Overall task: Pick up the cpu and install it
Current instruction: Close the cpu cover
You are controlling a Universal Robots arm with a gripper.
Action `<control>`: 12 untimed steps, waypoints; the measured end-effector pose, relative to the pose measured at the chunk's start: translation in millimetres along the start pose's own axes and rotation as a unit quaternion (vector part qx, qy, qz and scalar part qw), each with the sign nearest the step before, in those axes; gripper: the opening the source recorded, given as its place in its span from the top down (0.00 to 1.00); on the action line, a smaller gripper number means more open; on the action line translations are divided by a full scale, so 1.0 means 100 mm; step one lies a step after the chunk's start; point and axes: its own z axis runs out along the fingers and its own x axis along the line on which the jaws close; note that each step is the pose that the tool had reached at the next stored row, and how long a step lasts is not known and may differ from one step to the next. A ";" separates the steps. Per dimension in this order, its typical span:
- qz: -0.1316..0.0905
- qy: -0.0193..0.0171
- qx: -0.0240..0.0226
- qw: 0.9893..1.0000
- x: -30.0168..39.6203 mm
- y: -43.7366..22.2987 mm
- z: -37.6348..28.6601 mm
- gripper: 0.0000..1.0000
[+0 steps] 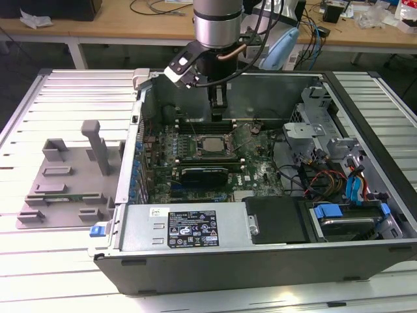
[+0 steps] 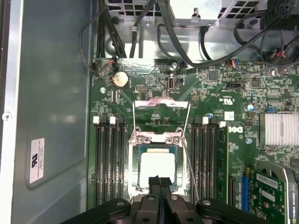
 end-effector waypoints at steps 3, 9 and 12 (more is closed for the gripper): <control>0.000 0.000 0.000 1.000 0.000 0.024 0.003 0.89; 0.000 0.000 0.000 1.000 -0.001 0.168 0.013 0.89; 0.000 0.000 0.000 1.000 -0.001 0.256 0.019 0.89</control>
